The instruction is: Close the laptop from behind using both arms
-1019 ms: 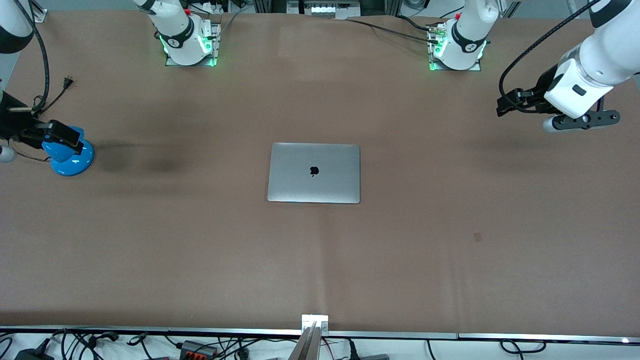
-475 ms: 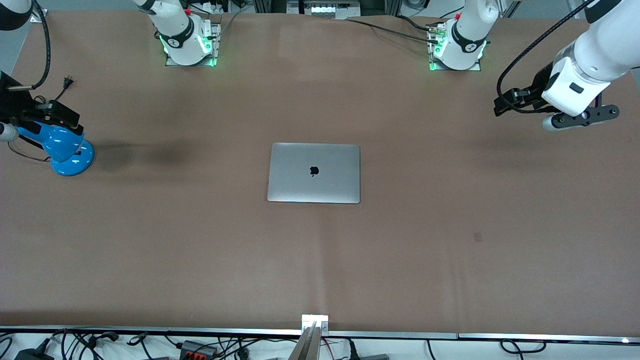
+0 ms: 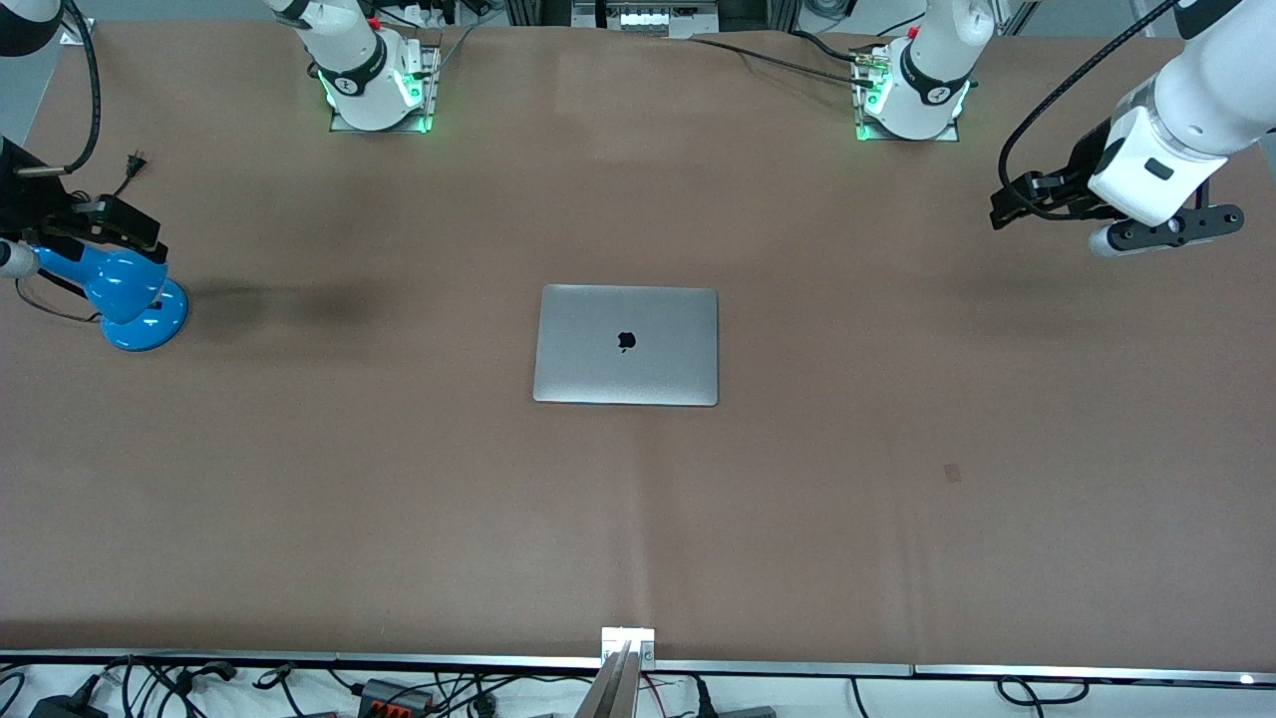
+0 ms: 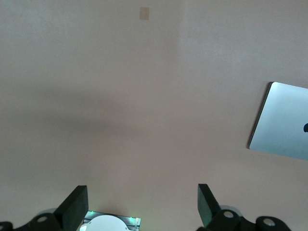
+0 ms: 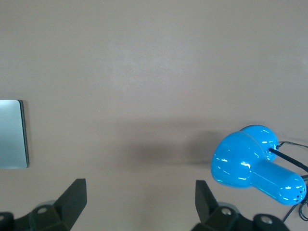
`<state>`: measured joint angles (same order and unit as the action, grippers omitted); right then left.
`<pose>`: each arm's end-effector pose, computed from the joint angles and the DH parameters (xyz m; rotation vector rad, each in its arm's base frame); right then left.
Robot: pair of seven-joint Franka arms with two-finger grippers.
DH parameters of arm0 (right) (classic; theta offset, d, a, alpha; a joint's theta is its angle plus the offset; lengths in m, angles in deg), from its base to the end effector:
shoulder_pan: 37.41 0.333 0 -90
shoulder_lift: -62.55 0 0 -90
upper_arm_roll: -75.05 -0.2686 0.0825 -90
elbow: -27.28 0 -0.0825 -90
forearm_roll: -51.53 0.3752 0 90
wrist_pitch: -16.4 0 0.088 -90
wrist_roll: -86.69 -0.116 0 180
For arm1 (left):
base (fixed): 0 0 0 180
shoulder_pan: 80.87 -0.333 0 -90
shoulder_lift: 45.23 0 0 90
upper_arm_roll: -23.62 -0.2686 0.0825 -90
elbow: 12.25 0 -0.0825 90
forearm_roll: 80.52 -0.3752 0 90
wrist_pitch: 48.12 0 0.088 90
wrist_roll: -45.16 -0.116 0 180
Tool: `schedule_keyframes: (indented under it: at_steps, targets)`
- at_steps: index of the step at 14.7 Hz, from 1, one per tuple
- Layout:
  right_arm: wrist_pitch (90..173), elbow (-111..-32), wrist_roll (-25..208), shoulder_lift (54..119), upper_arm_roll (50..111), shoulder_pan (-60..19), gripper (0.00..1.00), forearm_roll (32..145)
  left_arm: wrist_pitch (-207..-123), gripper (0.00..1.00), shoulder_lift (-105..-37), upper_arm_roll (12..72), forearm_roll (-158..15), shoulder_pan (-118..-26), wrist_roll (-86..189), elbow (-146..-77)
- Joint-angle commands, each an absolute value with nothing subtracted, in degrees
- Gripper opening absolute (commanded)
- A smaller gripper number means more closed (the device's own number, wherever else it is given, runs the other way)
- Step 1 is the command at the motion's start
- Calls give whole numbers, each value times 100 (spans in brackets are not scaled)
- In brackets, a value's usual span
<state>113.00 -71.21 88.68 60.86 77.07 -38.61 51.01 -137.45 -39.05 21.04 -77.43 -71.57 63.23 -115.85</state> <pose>0.5435 -0.0317 0.5251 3.1336 -0.0320 -0.0061 0.5025 -0.0648 0.5152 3.0902 0.3111 -0.2343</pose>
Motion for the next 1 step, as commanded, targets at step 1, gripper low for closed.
schedule_keyframes:
  at_steps: [1]
  targets:
    - [11255, -7238, 8775, 5938, 7680, -3856, 100, 5056, -13724, 100, -3828, 2186, -7867, -7226, 6221, -11570]
